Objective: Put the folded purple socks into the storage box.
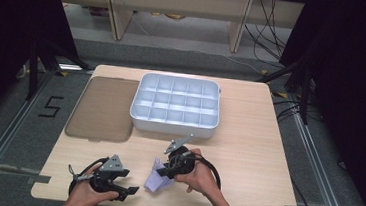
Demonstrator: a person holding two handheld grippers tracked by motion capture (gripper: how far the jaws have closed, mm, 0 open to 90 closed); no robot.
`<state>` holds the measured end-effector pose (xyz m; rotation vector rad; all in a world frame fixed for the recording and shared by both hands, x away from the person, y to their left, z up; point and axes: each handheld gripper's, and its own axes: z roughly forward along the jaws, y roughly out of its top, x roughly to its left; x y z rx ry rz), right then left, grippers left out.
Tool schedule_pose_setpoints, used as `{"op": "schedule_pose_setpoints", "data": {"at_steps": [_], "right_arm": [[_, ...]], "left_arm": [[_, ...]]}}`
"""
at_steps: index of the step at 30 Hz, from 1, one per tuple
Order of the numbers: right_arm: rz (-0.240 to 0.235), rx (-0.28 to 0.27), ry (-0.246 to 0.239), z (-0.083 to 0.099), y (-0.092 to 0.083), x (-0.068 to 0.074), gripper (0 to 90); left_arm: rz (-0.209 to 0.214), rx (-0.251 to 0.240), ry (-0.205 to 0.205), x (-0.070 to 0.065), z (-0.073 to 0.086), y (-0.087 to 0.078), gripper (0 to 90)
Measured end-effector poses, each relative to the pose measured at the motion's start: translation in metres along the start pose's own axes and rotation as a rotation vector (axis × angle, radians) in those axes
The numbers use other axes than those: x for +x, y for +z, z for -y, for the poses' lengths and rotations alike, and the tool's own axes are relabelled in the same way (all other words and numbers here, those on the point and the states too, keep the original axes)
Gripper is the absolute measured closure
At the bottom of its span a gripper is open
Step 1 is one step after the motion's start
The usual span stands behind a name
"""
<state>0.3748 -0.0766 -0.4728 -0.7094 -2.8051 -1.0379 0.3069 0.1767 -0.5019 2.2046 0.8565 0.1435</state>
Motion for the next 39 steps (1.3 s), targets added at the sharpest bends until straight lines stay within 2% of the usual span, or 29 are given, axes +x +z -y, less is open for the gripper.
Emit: {"op": "schedule_pose_setpoints", "data": {"at_steps": [1,4,5,6,7,8,10,11,13,14,15,16,18,20,21,22,25,26,27,28,30,32,33,35,37,39], "right_arm": [[0.005,-0.011,-0.024,0.000,-0.001,0.000,76.3],[0.025,-0.007,-0.021,-0.001,-0.011,0.004,76.4],[0.026,-0.010,-0.036,-0.002,-0.013,0.004,76.4],[0.033,-0.012,-0.028,-0.003,-0.016,0.005,76.4],[0.037,-0.020,-0.037,-0.003,-0.017,0.005,76.4],[0.047,-0.022,-0.043,-0.004,-0.020,0.006,76.4],[0.050,-0.024,-0.061,-0.006,-0.023,0.006,76.4],[0.068,-0.028,-0.053,-0.006,-0.025,0.007,76.4],[0.072,-0.033,-0.061,-0.009,-0.029,0.008,76.4],[0.078,-0.037,-0.064,-0.009,-0.031,0.008,76.4],[0.091,-0.035,-0.062,-0.010,-0.035,0.008,76.4],[0.093,-0.047,-0.068,-0.011,-0.037,0.008,76.4],[0.113,-0.058,-0.074,-0.013,-0.044,0.006,76.4],[0.118,-0.069,-0.071,-0.015,-0.046,0.006,76.4],[0.125,-0.061,-0.065,-0.016,-0.050,0.005,76.4],[0.146,-0.074,-0.071,-0.020,-0.057,0.000,76.4],[0.159,-0.073,-0.068,-0.024,-0.067,-0.006,76.4],[0.176,-0.074,-0.060,-0.025,-0.070,-0.009,76.4],[0.170,-0.068,-0.057,-0.026,-0.072,-0.011,76.4],[0.191,-0.065,-0.030,-0.027,-0.075,-0.013,76.4],[0.194,-0.064,-0.051,-0.029,-0.080,-0.020,76.4],[0.221,-0.061,-0.032,-0.030,-0.086,-0.025,76.4],[0.226,-0.067,-0.016,-0.031,-0.089,-0.028,76.4],[0.239,-0.074,-0.021,-0.032,-0.098,-0.036,76.3],[0.259,-0.071,0.007,-0.034,-0.105,-0.040,76.3],[0.281,-0.081,0.009,-0.037,-0.113,-0.046,76.3]], "left_arm": [[-0.004,0.002,0.009,0.001,0.001,-0.001,27.5],[-0.029,0.010,0.000,0.003,0.006,-0.003,26.4],[-0.023,0.008,0.004,0.004,0.007,-0.003,26.3],[-0.038,0.018,-0.004,0.006,0.008,-0.004,26.3],[-0.029,0.027,0.016,0.008,0.008,-0.005,26.3],[-0.034,0.013,-0.020,0.006,0.008,-0.004,26.2],[-0.035,0.005,-0.011,0.007,0.007,-0.004,26.2],[-0.045,0.012,-0.007,0.007,0.006,-0.005,26.2],[-0.035,0.018,0.007,0.008,0.006,-0.007,26.2],[-0.029,-0.001,-0.018,0.006,0.005,-0.006,26.2],[-0.020,0.005,-0.015,0.007,0.005,-0.007,26.2],[-0.019,-0.010,-0.041,0.006,0.005,-0.007,26.2],[-0.017,-0.019,-0.037,0.007,0.005,-0.008,26.1],[-0.020,-0.007,-0.021,0.009,0.005,-0.009,26.0],[-0.021,-0.014,-0.045,0.009,0.006,-0.008,26.0],[-0.022,-0.017,-0.039,0.009,0.006,-0.008,26.0],[-0.021,-0.005,-0.025,0.010,0.006,-0.008,25.9],[-0.021,-0.016,-0.037,0.009,0.005,-0.007,25.9],[-0.026,-0.001,-0.030,0.009,0.005,-0.007,25.8],[-0.020,-0.010,-0.048,0.008,0.006,-0.006,25.5],[-0.022,-0.007,-0.031,0.008,0.006,-0.006,25.5],[-0.026,0.001,-0.025,0.009,0.006,-0.006,25.4],[-0.020,0.004,-0.039,0.009,0.006,-0.007,25.4],[-0.023,-0.013,-0.035,0.009,0.005,-0.007,25.4],[-0.024,-0.017,-0.033,0.010,0.005,-0.008,25.4],[-0.007,-0.019,-0.043,0.009,0.005,-0.007,25.4]]}}
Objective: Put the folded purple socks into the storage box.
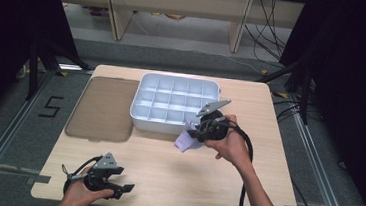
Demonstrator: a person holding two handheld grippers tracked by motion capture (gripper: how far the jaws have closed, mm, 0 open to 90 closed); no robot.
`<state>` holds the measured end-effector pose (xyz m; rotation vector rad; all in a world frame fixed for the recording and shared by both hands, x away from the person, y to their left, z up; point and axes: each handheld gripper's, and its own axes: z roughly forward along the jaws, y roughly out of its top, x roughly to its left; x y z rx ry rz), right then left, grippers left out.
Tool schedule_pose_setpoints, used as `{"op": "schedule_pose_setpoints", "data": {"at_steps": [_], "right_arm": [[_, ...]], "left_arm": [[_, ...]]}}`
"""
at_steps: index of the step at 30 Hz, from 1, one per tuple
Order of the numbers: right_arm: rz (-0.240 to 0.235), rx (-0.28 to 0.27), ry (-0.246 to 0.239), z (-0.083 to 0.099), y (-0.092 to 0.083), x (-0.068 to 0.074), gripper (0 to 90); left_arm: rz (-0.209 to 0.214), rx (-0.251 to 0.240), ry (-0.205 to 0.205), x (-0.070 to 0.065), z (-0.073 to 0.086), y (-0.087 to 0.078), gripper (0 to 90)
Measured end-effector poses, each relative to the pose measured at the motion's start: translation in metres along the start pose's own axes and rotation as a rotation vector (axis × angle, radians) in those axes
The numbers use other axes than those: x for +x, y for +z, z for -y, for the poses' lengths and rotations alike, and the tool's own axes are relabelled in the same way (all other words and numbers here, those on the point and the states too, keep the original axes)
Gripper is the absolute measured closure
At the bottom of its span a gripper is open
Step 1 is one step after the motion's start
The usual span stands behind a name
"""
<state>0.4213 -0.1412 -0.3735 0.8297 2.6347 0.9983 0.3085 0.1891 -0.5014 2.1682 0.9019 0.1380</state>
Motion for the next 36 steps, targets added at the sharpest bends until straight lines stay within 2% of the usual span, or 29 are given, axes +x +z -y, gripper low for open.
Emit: {"op": "schedule_pose_setpoints", "data": {"at_steps": [1,2,4,7,9,11,13,15,16,17,21,22,23,28,29,30,32,36], "right_arm": [[0.015,0.011,0.015,-0.002,-0.004,-0.004,76.3],[0.020,0.009,0.020,-0.003,-0.006,-0.007,76.3],[0.037,0.004,-0.009,-0.006,-0.008,-0.017,76.3],[0.068,0.010,0.023,-0.009,-0.011,-0.027,76.3],[0.070,0.005,0.014,-0.010,-0.011,-0.032,76.3],[0.096,0.020,0.062,-0.012,-0.013,-0.040,76.3],[0.113,0.020,0.054,-0.015,-0.013,-0.048,76.3],[0.128,0.011,0.058,-0.015,-0.012,-0.051,76.3],[0.144,0.032,0.075,-0.018,-0.011,-0.058,76.3],[0.157,0.026,0.071,-0.019,-0.009,-0.060,76.3],[0.167,0.062,0.079,-0.023,-0.005,-0.073,76.3],[0.167,0.062,0.079,-0.023,-0.005,-0.073,76.3],[0.190,0.071,0.085,-0.024,-0.001,-0.077,76.3],[0.225,0.105,0.079,-0.023,0.009,-0.086,76.3],[0.225,0.105,0.079,-0.023,0.009,-0.086,76.3],[0.235,0.117,0.082,-0.022,0.012,-0.089,76.3],[0.239,0.126,0.090,-0.021,0.015,-0.090,76.3],[0.264,0.180,0.067,-0.017,0.027,-0.093,76.3]], "left_arm": [[0.004,-0.016,-0.029,-0.002,0.000,0.002,25.4],[0.007,0.005,0.013,0.000,0.000,0.000,25.4],[0.008,0.006,0.010,-0.001,0.000,0.001,25.4],[0.003,-0.003,-0.001,-0.001,0.000,0.002,25.4],[0.004,-0.004,0.000,-0.001,0.000,0.003,25.4],[0.002,-0.003,-0.002,-0.002,0.000,0.003,25.4],[-0.006,0.004,-0.007,-0.002,0.000,0.003,25.4],[-0.002,0.006,0.006,-0.002,0.000,0.002,25.4],[0.006,0.005,0.013,-0.002,0.000,0.002,25.4],[0.003,0.009,0.002,-0.001,0.000,0.002,25.4],[0.002,0.000,-0.002,0.000,0.000,0.002,25.3],[-0.003,0.015,0.011,0.001,0.000,0.002,25.3],[0.003,0.013,0.015,0.002,0.000,0.001,25.2],[0.004,-0.001,-0.016,-0.001,0.001,0.003,24.9],[0.004,-0.001,-0.016,-0.001,0.001,0.003,24.9],[0.008,0.019,0.017,0.001,0.000,0.002,24.9],[0.006,0.014,0.013,0.000,0.000,0.002,25.0],[-0.001,0.016,0.008,0.000,0.001,0.003,25.0]]}}
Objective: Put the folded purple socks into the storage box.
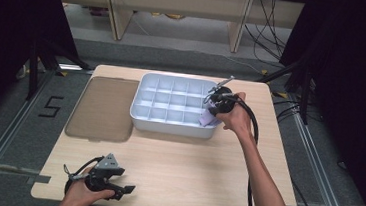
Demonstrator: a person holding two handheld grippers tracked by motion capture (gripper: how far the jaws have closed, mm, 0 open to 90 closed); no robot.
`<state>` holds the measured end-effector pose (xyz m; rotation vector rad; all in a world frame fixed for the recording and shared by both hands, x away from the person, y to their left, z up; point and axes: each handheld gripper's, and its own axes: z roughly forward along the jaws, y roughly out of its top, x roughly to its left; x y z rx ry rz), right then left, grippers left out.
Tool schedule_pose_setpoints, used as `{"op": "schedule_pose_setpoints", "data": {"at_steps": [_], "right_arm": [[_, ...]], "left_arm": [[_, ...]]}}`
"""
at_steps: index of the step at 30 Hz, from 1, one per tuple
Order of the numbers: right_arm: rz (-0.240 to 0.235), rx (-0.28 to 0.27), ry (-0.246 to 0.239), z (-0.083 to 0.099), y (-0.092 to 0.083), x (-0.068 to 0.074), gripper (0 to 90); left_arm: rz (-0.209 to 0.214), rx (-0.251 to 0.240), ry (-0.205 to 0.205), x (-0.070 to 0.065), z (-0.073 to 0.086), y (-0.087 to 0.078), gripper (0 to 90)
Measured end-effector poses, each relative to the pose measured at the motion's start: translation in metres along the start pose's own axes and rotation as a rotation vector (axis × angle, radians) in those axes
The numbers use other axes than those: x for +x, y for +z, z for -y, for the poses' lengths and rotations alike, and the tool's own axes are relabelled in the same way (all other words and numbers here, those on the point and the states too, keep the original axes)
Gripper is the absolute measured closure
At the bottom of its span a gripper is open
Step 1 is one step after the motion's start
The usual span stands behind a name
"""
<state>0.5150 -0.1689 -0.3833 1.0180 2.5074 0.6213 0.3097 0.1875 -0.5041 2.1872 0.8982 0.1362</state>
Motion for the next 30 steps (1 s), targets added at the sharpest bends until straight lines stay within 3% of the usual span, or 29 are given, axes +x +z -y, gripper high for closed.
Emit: {"op": "schedule_pose_setpoints", "data": {"at_steps": [4,9,10,12,16,17,20,27,28,29,30], "right_arm": [[0.030,0.040,-0.016,0.001,0.010,0.004,76.2],[0.053,0.050,-0.046,0.002,0.017,0.006,76.2],[0.053,0.050,-0.046,0.002,0.017,0.006,76.2],[0.058,0.059,-0.038,0.003,0.020,0.007,76.2],[0.049,0.062,-0.045,0.006,0.026,0.005,76.2],[0.044,0.069,-0.031,0.007,0.027,0.006,76.2],[0.046,0.075,-0.035,0.009,0.031,0.007,76.2],[0.019,0.096,-0.033,0.013,0.040,0.006,75.9],[0.013,0.101,-0.032,0.014,0.042,0.006,75.8],[0.012,0.100,-0.036,0.015,0.043,0.006,75.5],[0.006,0.101,-0.037,0.016,0.044,0.006,74.7]], "left_arm": [[0.008,0.003,-0.007,-0.001,0.000,0.000,25.0],[0.005,0.002,-0.011,-0.001,0.000,0.001,25.0],[0.004,0.004,0.002,-0.001,0.000,0.001,25.0],[-0.002,0.003,-0.012,-0.001,0.000,0.001,25.0],[0.011,-0.005,-0.021,-0.002,0.000,0.002,25.0],[0.006,0.010,0.003,0.000,0.000,0.001,25.0],[0.013,0.008,-0.016,-0.001,0.001,0.002,25.0],[0.008,0.013,-0.017,-0.001,0.001,0.002,25.0],[-0.003,0.015,-0.014,-0.001,0.001,0.002,25.0],[0.011,0.023,0.012,0.000,0.000,0.001,25.0],[0.011,0.019,0.006,-0.001,0.000,0.001,25.0]]}}
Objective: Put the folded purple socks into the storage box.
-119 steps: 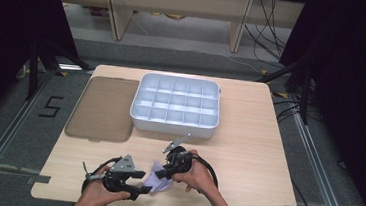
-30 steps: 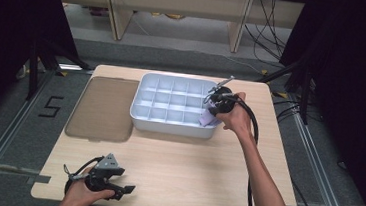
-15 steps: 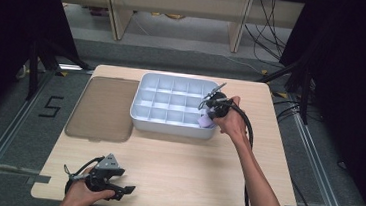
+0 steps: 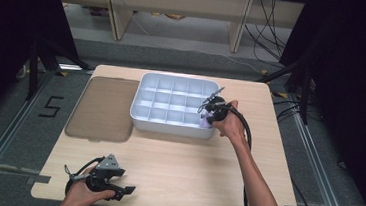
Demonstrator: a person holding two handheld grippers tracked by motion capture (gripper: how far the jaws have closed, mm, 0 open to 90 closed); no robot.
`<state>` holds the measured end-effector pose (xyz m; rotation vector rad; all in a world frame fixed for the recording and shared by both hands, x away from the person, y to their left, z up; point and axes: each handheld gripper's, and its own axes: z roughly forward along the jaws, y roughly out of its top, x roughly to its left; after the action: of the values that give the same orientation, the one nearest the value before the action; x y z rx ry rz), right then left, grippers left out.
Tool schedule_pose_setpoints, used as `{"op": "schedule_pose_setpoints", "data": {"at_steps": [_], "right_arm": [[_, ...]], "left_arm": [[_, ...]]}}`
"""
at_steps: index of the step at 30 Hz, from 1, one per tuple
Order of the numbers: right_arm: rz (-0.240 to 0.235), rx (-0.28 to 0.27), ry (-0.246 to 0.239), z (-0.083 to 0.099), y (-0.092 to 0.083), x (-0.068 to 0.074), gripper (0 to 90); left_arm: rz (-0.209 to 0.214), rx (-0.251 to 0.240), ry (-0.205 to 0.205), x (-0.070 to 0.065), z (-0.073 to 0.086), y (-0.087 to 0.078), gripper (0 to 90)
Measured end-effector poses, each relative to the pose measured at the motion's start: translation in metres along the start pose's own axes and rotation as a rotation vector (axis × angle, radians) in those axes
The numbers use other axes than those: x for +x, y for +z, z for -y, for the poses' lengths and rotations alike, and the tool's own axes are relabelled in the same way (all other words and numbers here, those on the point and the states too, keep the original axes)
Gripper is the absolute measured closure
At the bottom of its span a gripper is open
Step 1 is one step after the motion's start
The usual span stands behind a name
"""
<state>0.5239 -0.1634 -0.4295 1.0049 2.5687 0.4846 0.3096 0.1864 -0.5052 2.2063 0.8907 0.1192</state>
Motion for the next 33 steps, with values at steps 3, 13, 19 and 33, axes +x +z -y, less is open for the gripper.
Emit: {"op": "schedule_pose_setpoints", "data": {"at_steps": [3,13,19,33], "right_arm": [[0.000,-0.018,0.031,0.001,-0.002,-0.001,66.6],[-0.047,-0.109,0.099,0.000,-0.021,-0.011,82.5],[-0.063,-0.069,0.069,-0.002,-0.011,-0.003,84.8],[-0.088,-0.044,0.102,0.000,0.006,-0.004,81.1]], "left_arm": [[-0.001,-0.015,-0.023,-0.002,0.000,0.002,25.0],[0.000,0.001,0.000,-0.001,0.000,0.002,25.0],[0.010,0.001,-0.015,-0.002,0.000,0.002,25.0],[0.007,0.008,0.006,-0.002,0.000,0.002,25.0]]}}
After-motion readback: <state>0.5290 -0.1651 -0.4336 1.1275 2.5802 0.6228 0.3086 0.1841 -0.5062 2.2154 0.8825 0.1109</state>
